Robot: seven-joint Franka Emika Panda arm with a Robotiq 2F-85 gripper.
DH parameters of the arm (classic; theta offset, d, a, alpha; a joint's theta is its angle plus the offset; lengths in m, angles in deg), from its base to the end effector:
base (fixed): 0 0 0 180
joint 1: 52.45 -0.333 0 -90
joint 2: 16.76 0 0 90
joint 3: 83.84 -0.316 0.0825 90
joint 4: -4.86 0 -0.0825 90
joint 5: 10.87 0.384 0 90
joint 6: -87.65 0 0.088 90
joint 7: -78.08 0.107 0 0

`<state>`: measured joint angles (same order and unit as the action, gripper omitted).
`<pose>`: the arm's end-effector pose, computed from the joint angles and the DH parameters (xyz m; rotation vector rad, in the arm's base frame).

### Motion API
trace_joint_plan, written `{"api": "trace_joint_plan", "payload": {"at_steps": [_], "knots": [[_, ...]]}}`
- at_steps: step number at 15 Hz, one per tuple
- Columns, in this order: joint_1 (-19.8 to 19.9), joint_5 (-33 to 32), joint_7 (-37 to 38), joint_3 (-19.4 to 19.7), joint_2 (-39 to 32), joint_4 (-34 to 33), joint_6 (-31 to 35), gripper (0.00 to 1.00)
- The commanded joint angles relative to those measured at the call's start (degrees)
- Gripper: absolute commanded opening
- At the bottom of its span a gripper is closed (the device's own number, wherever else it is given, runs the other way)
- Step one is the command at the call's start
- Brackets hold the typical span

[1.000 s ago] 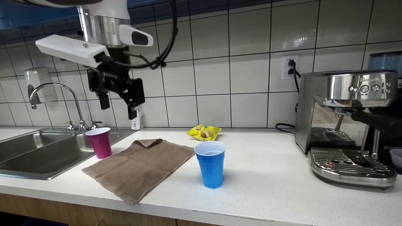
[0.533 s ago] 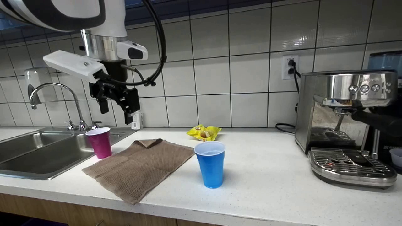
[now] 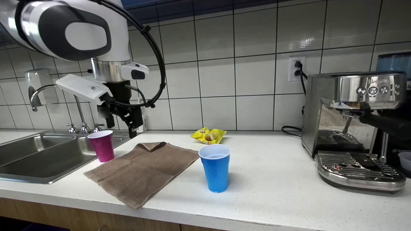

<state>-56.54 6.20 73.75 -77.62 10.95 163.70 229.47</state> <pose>0.3757 -0.0121 0.3708 -2.8726 0.2482 -0.2756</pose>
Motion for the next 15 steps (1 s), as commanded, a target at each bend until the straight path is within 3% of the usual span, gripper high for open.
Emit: {"api": "trace_joint_plan", "payload": {"at_steps": [1, 8, 15], "knots": [[-0.9, 1.4, 2.0, -1.5, -7.0, -3.4, 3.8, 1.00], [-2.5, 4.0, 0.9, -2.3, -18.1, -10.0, 8.2, 1.00], [-1.7, 3.8, 0.8, -4.9, -27.3, -18.1, 9.8, 1.00]]}}
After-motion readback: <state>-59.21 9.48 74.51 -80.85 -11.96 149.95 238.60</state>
